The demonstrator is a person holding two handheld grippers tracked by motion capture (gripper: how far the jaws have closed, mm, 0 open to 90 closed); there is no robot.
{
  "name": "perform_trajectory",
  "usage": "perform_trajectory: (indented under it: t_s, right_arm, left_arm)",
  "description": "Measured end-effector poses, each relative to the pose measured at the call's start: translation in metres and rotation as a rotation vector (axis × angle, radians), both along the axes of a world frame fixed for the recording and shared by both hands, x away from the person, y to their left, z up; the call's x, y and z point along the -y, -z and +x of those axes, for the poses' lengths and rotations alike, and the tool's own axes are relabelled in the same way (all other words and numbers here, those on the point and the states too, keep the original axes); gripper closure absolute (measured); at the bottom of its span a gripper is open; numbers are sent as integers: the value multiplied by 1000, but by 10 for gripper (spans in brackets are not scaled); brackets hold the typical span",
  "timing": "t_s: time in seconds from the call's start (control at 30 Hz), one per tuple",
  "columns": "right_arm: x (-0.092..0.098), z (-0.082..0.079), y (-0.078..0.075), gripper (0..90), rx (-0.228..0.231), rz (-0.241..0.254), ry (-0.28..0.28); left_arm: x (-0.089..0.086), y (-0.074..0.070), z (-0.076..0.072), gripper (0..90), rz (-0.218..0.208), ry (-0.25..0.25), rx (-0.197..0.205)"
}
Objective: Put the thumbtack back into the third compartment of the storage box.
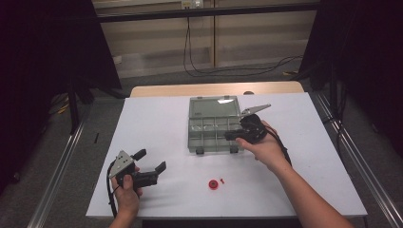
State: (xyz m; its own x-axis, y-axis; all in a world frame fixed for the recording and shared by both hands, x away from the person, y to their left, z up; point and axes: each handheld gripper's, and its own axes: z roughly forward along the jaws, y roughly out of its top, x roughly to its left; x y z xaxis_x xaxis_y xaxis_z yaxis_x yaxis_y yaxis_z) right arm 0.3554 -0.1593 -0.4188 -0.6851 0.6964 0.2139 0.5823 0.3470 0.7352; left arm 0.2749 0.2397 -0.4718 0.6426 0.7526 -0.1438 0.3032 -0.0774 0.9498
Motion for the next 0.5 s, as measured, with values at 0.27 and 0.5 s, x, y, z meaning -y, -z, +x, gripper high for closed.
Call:
perform_trajectory:
  t_s: [0.27, 0.5]
  right_arm:
    - [0, 12, -1, 846, 1, -9, 25]
    - [-3, 23, 0, 846, 1, -21, 46]
  left_arm:
    - [0, 0, 0, 42, 9, 7, 1]
    - [1, 0, 0, 42, 8, 8, -2]
